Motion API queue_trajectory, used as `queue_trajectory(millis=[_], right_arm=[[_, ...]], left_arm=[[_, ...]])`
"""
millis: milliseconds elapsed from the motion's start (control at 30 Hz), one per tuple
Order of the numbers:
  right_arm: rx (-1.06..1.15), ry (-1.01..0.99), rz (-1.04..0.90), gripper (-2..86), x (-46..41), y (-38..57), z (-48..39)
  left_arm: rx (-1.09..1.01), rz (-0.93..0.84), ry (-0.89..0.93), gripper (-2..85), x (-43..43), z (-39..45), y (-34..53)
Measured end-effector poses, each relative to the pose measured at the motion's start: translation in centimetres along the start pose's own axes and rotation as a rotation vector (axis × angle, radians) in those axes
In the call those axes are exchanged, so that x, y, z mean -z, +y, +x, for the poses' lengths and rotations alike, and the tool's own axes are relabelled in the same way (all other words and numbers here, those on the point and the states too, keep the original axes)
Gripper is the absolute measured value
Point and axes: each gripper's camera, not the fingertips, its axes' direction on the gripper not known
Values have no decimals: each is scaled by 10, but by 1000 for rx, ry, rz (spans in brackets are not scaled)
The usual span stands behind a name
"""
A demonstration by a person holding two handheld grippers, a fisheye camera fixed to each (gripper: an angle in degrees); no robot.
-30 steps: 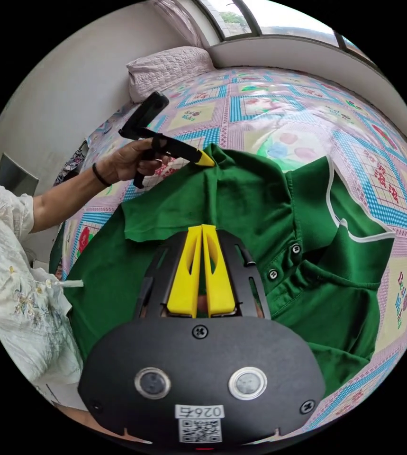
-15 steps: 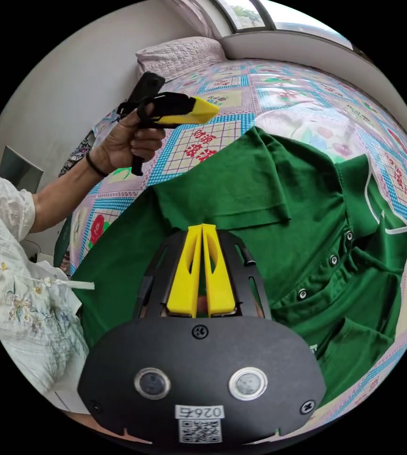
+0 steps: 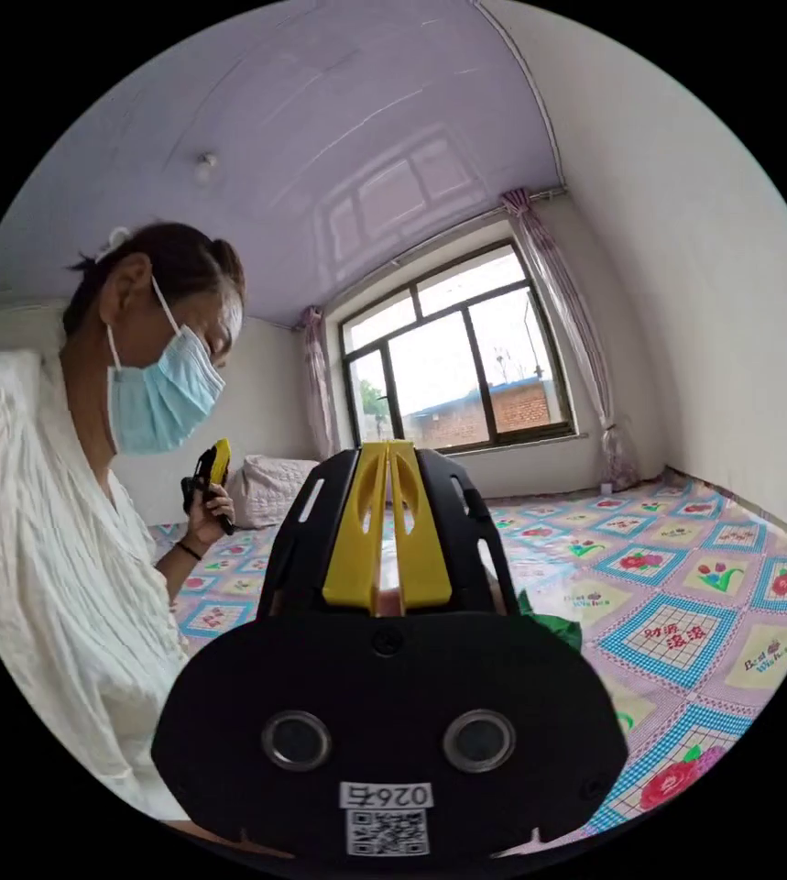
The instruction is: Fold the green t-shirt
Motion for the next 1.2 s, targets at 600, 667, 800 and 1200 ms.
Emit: queue_trajectory(millis=[600, 667, 800, 1200], right_arm=[[-333, 428, -601, 7, 52, 127, -19], [-396, 467, -705, 6, 45, 158, -11], [-467, 563, -854, 20, 22, 199, 9], [-658, 515, -955, 100, -79, 212, 59]], left_arm=[[568, -957, -847, 114, 24, 174, 134], [654, -1011, -904, 117, 35, 179, 164], [715, -1195, -986, 137, 34, 184, 213], [913, -1201, -920, 188, 29, 170, 240]])
